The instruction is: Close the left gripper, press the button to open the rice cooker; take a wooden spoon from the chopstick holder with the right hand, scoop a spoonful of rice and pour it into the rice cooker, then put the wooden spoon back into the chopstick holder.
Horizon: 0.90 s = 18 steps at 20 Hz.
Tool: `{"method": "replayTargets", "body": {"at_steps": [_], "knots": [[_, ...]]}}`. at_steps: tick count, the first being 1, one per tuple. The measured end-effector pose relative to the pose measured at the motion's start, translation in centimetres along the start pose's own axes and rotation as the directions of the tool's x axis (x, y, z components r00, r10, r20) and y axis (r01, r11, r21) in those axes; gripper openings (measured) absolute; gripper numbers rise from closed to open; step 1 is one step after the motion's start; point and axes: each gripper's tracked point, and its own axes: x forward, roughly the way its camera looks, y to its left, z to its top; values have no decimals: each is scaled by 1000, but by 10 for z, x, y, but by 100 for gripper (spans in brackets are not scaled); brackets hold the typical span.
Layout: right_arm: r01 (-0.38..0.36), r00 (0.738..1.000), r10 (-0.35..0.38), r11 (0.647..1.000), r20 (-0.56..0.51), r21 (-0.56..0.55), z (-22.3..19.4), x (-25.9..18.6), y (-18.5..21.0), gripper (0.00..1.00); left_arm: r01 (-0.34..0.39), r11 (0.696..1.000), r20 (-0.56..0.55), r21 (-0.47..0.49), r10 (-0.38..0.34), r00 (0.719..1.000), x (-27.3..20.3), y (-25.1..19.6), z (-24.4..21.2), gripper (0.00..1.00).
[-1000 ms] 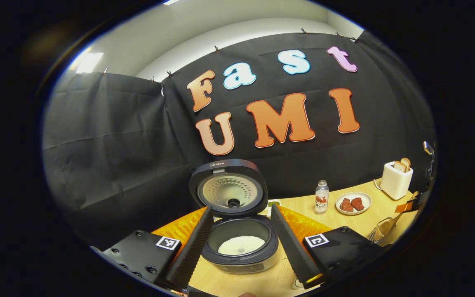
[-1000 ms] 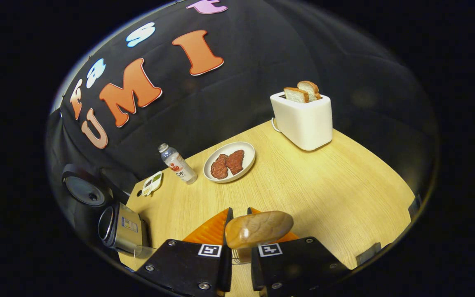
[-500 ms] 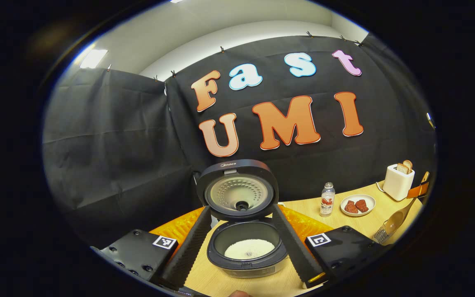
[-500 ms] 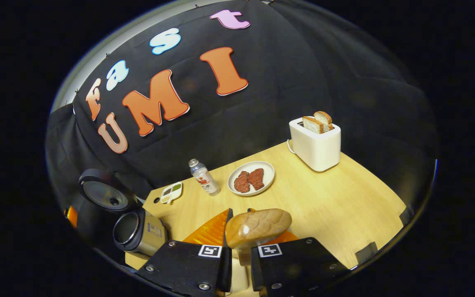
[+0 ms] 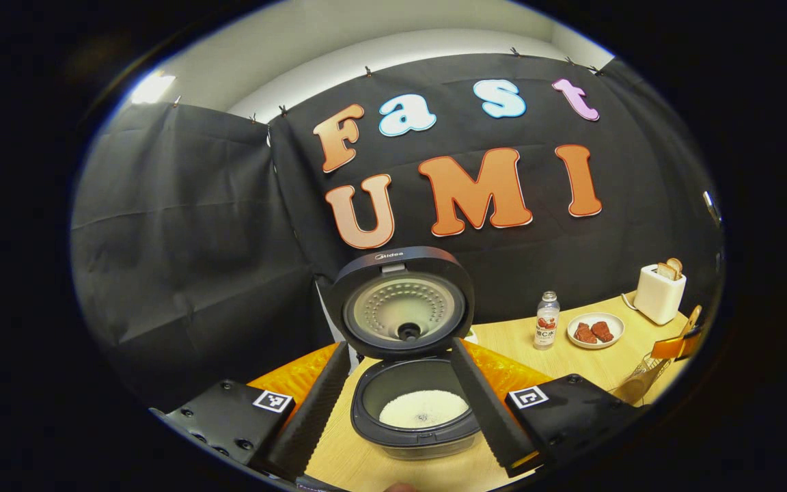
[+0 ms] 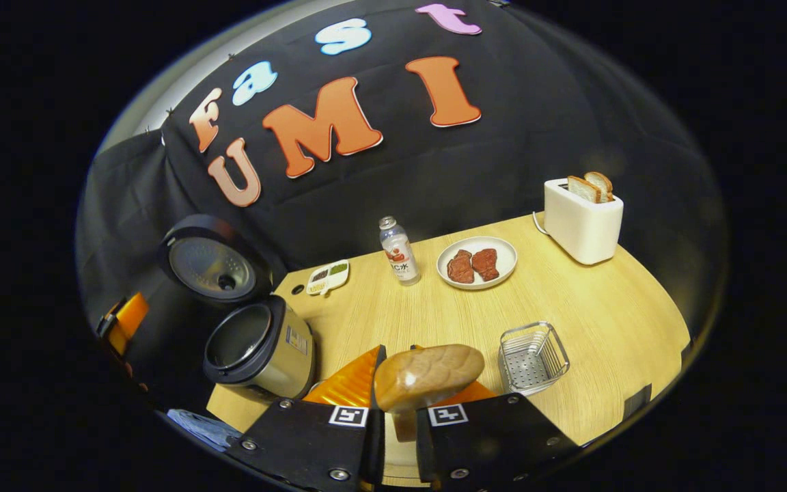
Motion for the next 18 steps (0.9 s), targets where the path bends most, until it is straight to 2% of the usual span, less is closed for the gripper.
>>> {"method": "replayTargets", "body": {"at_steps": [4,9,12,14,18], "knots": [[92,995,-95,981,-7,-168,-22,12,-3,18,8,1000,-13,4,-8,1000,7,9,-8,100],[190,982,-173,911,80,-366,-35,23,1,18,14,1000,-36,6,-14,999,15,20,-19,99],[218,976,-199,883,89,-416,-58,26,1,17,17,1000,-43,8,-17,999,19,25,-23,99],[216,976,-184,868,116,-447,-61,28,8,16,19,1000,-52,8,-19,998,21,26,-27,99],[211,977,-174,882,126,-421,-77,34,21,16,34,999,-68,10,-33,997,23,26,-33,99]]}}
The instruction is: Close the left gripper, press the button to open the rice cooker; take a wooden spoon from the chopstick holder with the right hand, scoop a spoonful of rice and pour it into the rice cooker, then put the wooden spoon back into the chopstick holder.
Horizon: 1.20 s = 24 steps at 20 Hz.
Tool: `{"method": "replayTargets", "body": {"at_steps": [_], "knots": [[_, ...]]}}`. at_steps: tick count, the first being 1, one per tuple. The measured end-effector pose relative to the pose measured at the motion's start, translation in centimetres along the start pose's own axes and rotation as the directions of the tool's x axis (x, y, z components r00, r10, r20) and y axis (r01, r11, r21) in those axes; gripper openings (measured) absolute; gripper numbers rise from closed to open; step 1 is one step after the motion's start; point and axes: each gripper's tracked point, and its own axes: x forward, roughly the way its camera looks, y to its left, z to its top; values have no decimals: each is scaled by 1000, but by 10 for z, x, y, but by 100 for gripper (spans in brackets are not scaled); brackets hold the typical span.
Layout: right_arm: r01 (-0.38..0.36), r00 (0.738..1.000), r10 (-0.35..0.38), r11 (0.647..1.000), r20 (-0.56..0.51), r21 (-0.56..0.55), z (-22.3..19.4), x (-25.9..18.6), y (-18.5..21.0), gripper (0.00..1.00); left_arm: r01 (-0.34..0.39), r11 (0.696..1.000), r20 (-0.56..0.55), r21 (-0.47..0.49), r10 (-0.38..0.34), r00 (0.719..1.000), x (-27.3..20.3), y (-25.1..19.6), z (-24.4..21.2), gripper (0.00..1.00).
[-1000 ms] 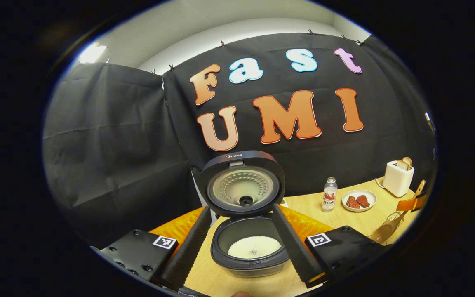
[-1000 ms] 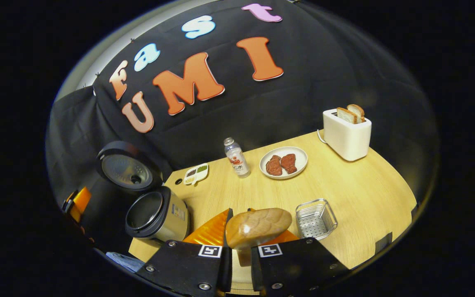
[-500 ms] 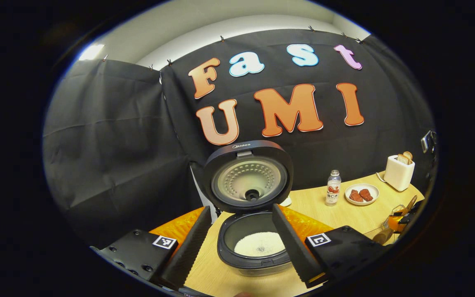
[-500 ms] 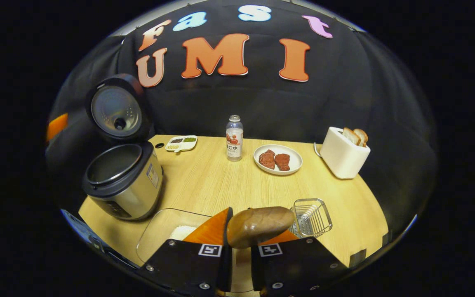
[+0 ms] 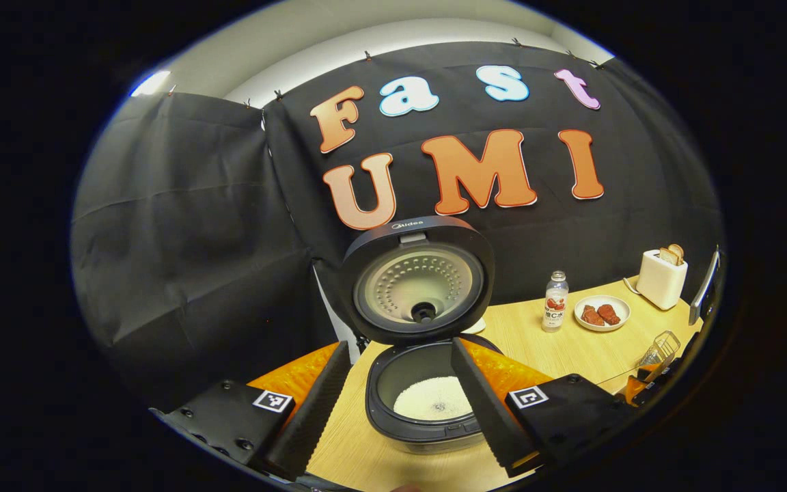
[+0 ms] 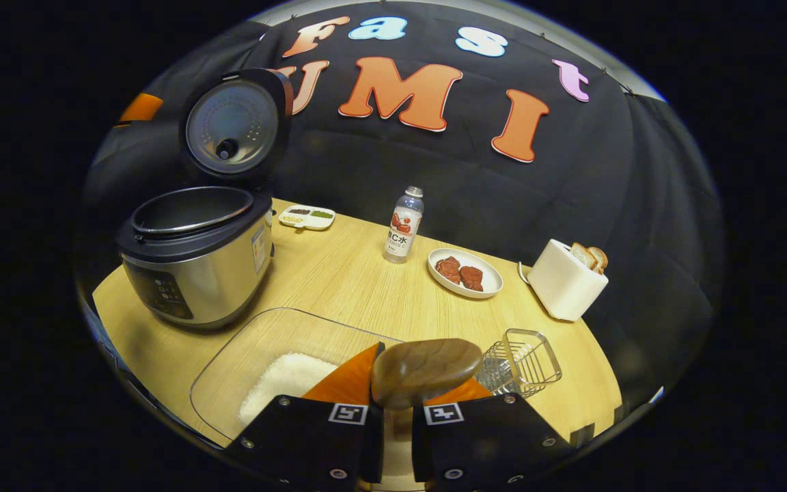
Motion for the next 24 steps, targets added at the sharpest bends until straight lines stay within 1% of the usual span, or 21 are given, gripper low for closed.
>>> {"method": "replayTargets", "body": {"at_steps": [3,4,5,8,9,10,14,15,16,17,22,23,24], "knots": [[22,1000,-22,996,-5,82,-3,1,2,16,6,1000,0,13,-6,1000,-2,4,-3,99],[18,1000,-16,991,-15,132,-4,1,4,16,10,1000,-3,17,-10,1000,-2,5,-3,99],[22,1000,-20,985,-12,174,-2,0,2,16,12,1000,-7,21,-12,1000,0,6,-6,99],[-7,1000,15,952,-25,306,-1,2,8,16,16,1000,-15,22,-16,1000,1,9,-9,99],[-19,999,30,936,-27,353,-1,4,12,12,20,1000,-19,21,-19,1000,2,9,-9,99],[-32,998,50,916,-34,401,-1,3,15,16,23,999,-21,22,-22,1000,3,9,-11,99],[-71,991,121,830,-55,553,0,3,26,16,32,999,-26,29,-31,999,4,6,-15,99],[-76,989,134,812,-57,578,1,4,27,16,33,999,-27,31,-32,999,5,7,-15,99],[-83,987,148,795,-59,601,0,4,29,12,35,999,-28,31,-34,999,6,7,-16,92],[-90,985,160,781,-59,618,2,4,31,16,36,999,-30,30,-35,999,5,6,-15,92],[-125,973,225,715,-57,688,5,3,41,16,39,999,-31,22,-38,999,6,6,-15,92],[-135,969,243,698,-56,703,5,3,42,16,40,999,-32,22,-39,999,6,5,-15,92],[-143,964,262,674,-54,725,5,4,42,16,41,999,-32,23,-41,999,5,5,-16,92]]}}
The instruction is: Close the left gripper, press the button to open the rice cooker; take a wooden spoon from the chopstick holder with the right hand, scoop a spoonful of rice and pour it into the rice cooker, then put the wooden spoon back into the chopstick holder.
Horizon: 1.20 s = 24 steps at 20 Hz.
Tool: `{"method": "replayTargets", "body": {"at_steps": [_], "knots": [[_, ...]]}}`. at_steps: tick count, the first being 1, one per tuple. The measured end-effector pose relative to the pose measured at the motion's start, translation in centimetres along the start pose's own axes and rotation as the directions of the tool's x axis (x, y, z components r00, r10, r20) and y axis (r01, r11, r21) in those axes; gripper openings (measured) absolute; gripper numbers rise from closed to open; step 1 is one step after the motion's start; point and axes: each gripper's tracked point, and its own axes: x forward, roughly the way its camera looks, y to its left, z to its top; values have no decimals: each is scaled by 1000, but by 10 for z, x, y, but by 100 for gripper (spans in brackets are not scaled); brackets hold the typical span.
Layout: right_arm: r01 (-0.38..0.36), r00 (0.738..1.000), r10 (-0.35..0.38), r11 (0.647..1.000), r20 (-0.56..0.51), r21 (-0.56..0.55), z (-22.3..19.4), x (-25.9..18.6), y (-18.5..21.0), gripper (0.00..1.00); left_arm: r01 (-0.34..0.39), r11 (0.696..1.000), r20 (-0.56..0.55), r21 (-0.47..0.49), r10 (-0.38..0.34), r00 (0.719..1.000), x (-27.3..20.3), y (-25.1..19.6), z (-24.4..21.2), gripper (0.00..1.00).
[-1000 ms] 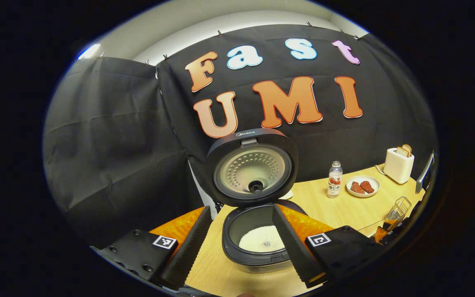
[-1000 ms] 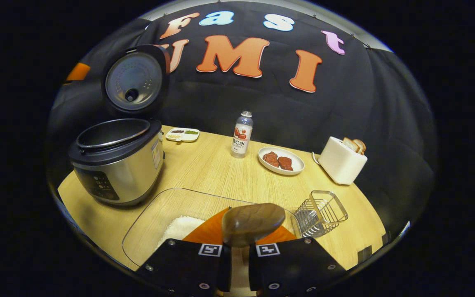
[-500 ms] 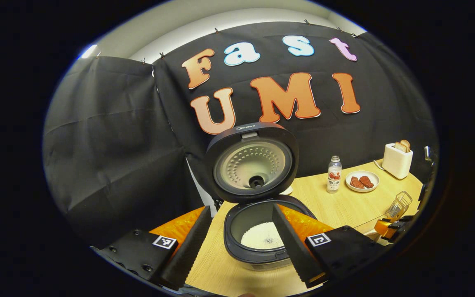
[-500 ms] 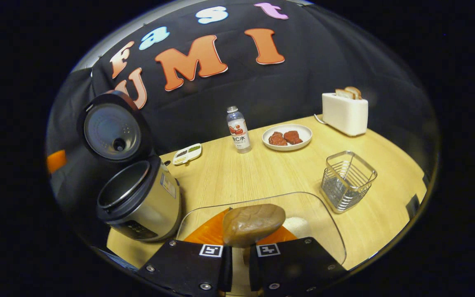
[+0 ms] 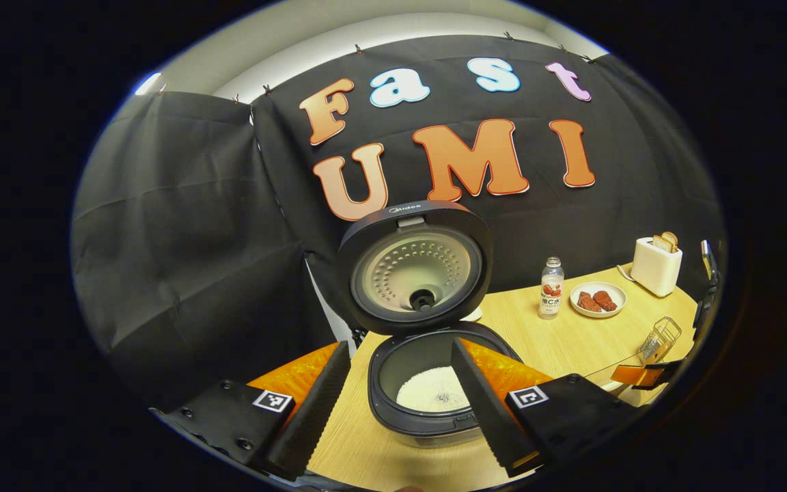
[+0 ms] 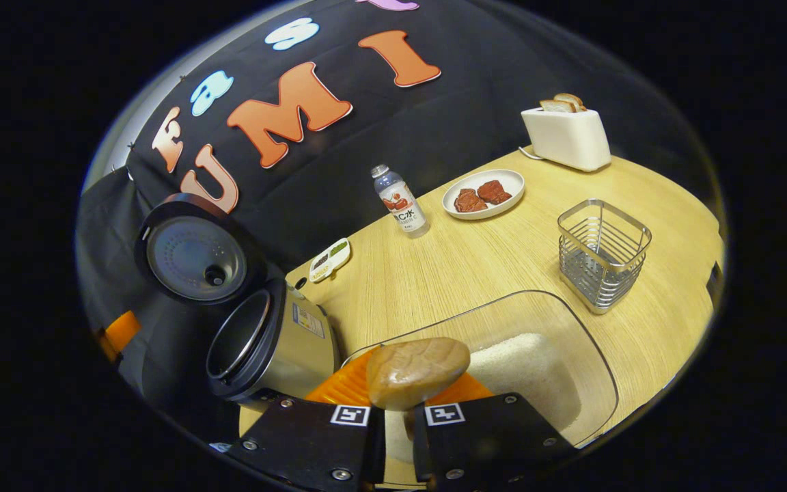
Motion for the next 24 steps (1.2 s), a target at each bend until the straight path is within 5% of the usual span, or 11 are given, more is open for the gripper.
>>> {"method": "replayTargets", "body": {"at_steps": [7,9,24], "knots": [[-89,991,105,978,-78,187,-5,1,-3,16,28,1000,2,1,-28,1000,-6,-19,1,92],[-104,988,126,971,-91,213,-3,-2,-7,16,29,1000,9,-6,-29,1000,-8,-22,4,99],[-213,976,211,871,54,444,78,-55,-61,15,26,999,54,-23,-25,998,-30,-38,18,99]]}}
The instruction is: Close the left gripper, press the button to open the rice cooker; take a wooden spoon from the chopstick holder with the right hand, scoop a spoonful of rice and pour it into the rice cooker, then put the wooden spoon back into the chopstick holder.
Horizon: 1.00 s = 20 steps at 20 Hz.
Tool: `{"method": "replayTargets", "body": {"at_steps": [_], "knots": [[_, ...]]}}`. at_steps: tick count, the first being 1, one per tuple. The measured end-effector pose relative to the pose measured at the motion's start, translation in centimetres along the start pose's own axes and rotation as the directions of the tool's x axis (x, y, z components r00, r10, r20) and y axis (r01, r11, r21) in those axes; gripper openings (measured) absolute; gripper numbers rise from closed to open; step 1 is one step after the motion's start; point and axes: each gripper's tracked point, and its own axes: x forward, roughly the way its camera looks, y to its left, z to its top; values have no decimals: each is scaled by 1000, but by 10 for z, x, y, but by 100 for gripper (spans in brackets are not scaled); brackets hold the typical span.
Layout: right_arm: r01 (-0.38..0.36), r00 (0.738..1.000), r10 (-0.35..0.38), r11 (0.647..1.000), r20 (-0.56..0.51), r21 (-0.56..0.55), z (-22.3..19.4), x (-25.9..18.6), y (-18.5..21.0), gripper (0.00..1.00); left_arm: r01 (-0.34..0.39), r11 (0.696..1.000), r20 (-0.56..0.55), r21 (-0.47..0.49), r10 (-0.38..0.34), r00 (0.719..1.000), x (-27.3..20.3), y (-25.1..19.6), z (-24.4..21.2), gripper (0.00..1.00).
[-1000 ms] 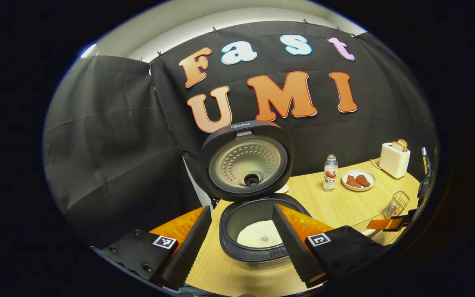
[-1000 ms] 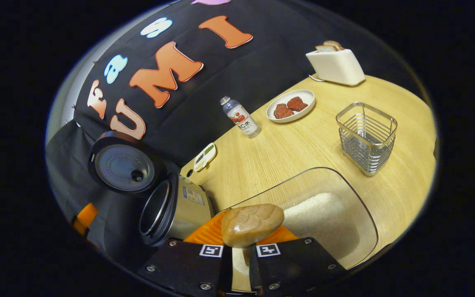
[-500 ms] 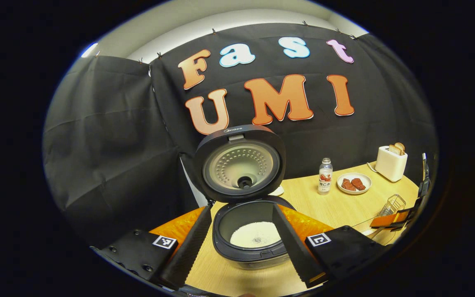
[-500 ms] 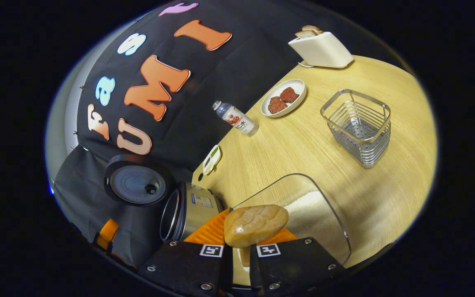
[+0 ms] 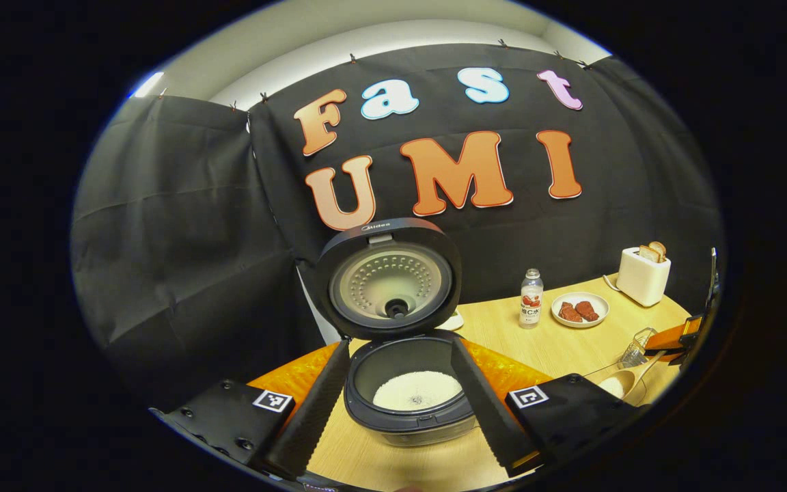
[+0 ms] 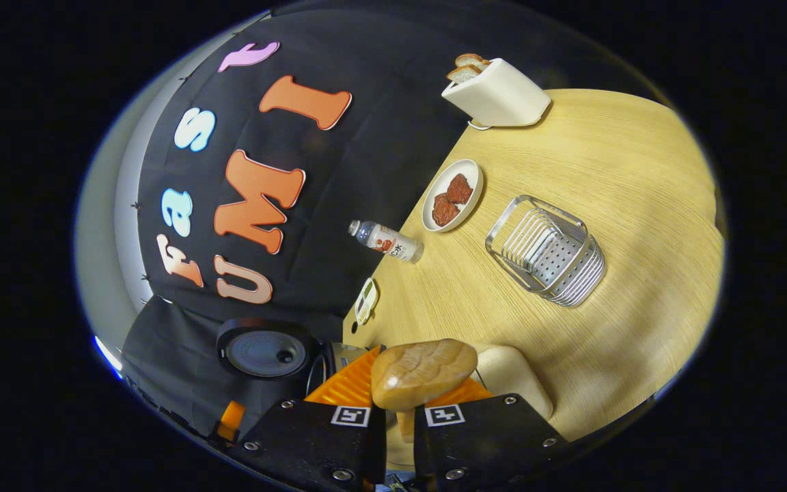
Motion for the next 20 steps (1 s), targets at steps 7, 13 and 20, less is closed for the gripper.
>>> {"method": "replayTargets", "body": {"at_steps": [7,13,20], "knots": [[-134,991,136,978,-1,162,13,-10,34,15,-25,1000,13,-11,25,1000,-5,4,5,99],[-247,967,253,920,19,306,24,-6,78,15,-56,998,27,-31,57,998,-11,15,9,99],[-296,946,323,891,-23,345,13,18,129,15,-84,995,85,-48,88,993,-19,36,17,92]]}}
